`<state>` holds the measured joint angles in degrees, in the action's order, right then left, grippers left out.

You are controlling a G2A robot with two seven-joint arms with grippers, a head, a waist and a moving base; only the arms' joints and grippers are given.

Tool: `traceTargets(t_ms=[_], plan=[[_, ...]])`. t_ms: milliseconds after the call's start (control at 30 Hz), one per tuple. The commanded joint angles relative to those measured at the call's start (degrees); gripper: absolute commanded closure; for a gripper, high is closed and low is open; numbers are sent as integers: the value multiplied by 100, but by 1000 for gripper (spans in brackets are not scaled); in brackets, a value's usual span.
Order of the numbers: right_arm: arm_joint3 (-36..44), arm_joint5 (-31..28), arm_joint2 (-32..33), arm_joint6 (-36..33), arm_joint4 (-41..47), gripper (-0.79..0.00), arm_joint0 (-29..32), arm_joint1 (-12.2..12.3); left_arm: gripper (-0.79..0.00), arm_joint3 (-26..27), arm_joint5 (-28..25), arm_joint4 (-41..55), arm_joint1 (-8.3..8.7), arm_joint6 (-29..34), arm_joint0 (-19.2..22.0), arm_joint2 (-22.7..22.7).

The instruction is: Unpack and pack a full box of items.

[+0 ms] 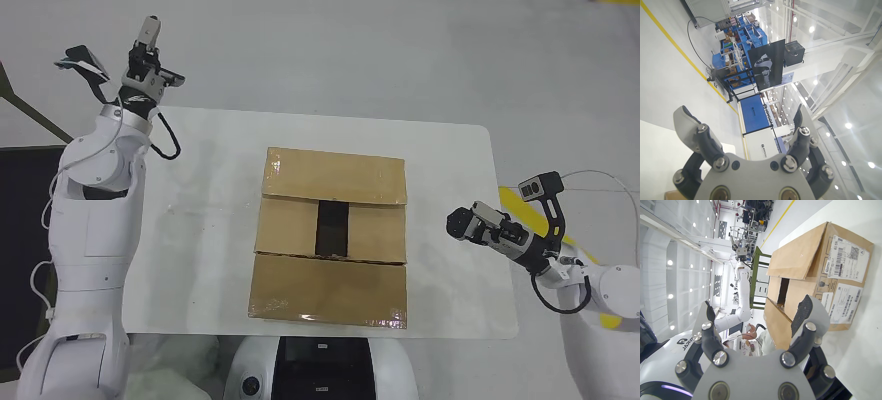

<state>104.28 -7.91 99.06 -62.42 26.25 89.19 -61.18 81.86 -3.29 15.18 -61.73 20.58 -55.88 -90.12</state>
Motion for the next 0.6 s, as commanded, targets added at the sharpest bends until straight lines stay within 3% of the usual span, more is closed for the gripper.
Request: traceTargets(t_ms=[0, 167, 267, 567], plan=[[0, 0, 0, 0, 0, -785, 0, 0, -785, -95, 26, 153, 18, 377, 33, -54], [0, 0, 0, 0, 0, -785, 0, 0, -785, -193, -85, 555, 103, 1777, 45, -274], [0, 0, 0, 0, 0, -785, 0, 0, -785, -234, -417, 568, 170, 2628, -18, -407], [0, 0, 0, 0, 0, -785, 0, 0, -785, -358, -713, 1219, 244, 4846, -165, -175]])
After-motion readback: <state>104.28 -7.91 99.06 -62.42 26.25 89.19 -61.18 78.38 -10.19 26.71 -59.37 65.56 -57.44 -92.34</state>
